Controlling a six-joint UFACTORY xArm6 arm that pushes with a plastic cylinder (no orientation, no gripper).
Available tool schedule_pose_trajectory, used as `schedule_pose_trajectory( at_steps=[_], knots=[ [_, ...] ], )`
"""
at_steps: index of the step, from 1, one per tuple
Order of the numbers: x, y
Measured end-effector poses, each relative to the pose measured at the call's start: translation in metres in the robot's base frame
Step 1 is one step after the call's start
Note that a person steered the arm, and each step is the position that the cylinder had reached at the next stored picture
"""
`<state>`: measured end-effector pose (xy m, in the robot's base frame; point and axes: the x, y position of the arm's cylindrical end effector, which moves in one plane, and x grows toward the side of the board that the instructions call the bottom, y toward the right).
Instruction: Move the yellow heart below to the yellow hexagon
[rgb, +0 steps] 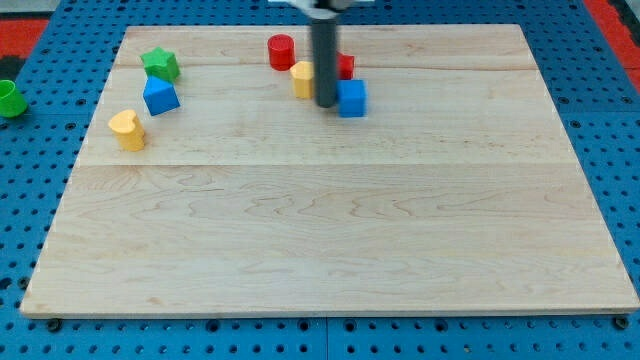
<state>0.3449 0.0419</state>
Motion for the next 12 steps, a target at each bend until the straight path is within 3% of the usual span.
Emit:
schedule_pose_trajectory(
  at_steps=[1,3,4,6,8,10,11,12],
  knots=[
    [0.043,0.024],
    [0.113,-0.238],
    [0.113,-0.345],
    [0.085,-0.318],
    [0.085,-0.270],
    [0.071,-0.338],
    [0.040,-0.264],
    [0.054,-0.238]
  ],
)
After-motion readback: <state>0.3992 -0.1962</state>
